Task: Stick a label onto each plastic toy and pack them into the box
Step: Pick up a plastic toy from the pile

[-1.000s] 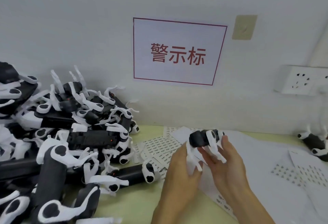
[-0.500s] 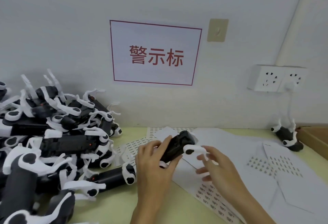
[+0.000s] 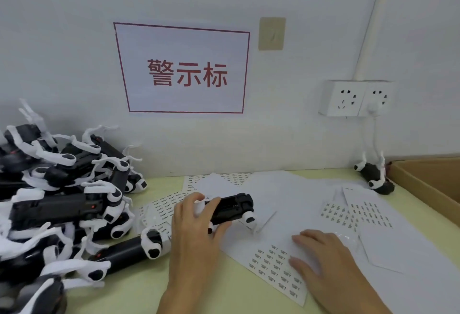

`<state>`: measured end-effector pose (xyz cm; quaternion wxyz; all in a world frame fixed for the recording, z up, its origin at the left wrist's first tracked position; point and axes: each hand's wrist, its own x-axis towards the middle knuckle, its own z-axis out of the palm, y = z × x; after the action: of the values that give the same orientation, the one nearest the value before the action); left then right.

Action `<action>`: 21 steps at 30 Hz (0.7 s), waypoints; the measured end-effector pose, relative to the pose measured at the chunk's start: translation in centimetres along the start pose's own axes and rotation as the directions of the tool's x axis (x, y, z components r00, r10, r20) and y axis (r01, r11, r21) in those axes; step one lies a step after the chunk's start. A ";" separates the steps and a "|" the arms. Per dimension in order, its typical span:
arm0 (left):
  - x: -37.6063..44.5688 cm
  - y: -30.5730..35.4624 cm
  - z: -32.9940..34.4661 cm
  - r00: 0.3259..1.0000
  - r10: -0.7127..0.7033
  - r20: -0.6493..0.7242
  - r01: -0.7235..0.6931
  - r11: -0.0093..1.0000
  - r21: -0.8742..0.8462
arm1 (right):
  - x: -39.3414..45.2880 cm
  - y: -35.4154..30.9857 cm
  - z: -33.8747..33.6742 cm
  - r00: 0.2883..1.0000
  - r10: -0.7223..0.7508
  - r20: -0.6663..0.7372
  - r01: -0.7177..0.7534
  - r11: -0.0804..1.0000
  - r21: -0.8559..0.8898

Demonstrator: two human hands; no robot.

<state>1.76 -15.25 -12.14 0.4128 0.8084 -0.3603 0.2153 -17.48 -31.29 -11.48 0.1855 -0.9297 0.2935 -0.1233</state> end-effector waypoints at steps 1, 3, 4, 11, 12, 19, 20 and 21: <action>0.1 -0.1 -0.1 0.999 -0.025 -0.023 0.026 0.999 0.028 | -0.1 0.0 -0.1 1.000 0.004 0.018 -0.004 1.000 -0.025; 0.1 -0.2 -0.2 0.998 -0.044 -0.048 0.050 0.991 0.125 | -0.3 0.0 -0.2 1.000 0.004 0.021 -0.003 1.000 -0.020; 0.1 -0.2 -0.3 0.998 -0.042 -0.047 0.049 0.986 0.160 | -0.3 -0.1 -0.2 1.000 0.000 0.018 0.000 1.000 -0.007; -0.2 2.8 -0.4 0.978 0.142 -0.155 -0.134 0.989 0.059 | -0.7 0.7 -0.7 0.972 0.064 -0.226 -0.023 0.984 0.179; -0.2 3.5 -0.3 0.970 0.168 -0.178 -0.163 0.986 0.043 | -0.6 1.2 -1.0 0.947 0.124 -0.297 -0.075 0.982 0.171; -3.2 8.2 3.1 0.852 0.449 0.269 -0.398 0.890 -0.224 | -0.3 2.7 -1.1 0.926 0.319 -0.200 -0.318 0.947 0.038; -3.6 8.3 3.6 0.804 0.454 0.385 -0.394 0.891 -0.227 | -0.2 2.5 -1.0 0.934 0.293 -0.205 -0.283 0.956 0.079; -3.8 8.1 4.0 0.765 0.423 0.485 -0.353 0.906 -0.234 | -0.2 2.2 -1.0 0.936 0.274 -0.221 -0.243 0.957 0.155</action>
<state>-6.62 -20.23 -12.74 0.2959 0.7153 -0.6316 0.0435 -19.12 -33.10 -11.49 0.2212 -0.8475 0.4254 -0.2277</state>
